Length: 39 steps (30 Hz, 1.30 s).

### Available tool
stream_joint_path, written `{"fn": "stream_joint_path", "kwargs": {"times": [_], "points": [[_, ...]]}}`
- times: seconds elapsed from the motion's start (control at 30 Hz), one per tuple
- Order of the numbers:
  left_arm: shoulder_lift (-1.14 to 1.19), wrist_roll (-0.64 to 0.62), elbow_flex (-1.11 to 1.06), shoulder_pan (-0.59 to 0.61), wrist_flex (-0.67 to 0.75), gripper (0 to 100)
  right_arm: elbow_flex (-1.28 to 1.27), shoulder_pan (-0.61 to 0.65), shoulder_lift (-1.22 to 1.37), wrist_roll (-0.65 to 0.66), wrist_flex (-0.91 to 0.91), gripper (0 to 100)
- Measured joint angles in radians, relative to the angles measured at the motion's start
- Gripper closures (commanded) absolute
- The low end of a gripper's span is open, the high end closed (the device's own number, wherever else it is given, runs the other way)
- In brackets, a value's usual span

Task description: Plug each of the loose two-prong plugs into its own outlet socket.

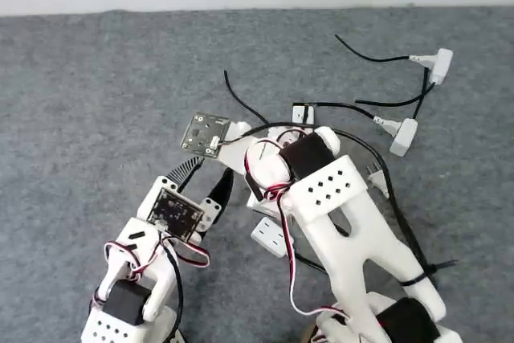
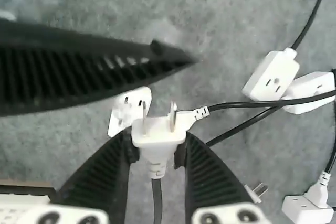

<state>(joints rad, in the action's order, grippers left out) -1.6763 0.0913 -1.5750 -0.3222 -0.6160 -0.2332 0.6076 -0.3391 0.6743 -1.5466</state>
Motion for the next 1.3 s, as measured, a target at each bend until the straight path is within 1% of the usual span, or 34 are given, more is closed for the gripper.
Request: {"fn": "stream_joint_path", "kwargs": {"times": [0.23, 0.33, 0.57, 0.8, 1.0, 1.3], "points": [[0.0, 0.0, 0.104, -0.091, -0.178, 83, 0.012, -0.002, 0.0, -0.003, -0.002, 98.9], [0.0, 0.0, 0.143, -0.106, -0.229, 83, 0.012, -0.002, 0.0, -0.003, -0.002, 98.9], [0.0, 0.0, 0.152, -0.107, -0.232, 83, 0.012, 0.0, 0.0, -0.003, -0.018, 98.9], [-0.002, 0.0, 0.091, -0.107, -0.16, 83, 0.041, 0.005, 0.0, -0.002, -0.089, 98.9], [-0.014, -0.003, 0.083, -0.106, -0.153, 83, 0.1, 0.002, 0.0, -0.002, -0.097, 98.9], [0.0, 0.0, 0.051, -0.112, -0.123, 83, 0.121, 0.005, 0.0, -0.002, -0.097, 98.9]]}}
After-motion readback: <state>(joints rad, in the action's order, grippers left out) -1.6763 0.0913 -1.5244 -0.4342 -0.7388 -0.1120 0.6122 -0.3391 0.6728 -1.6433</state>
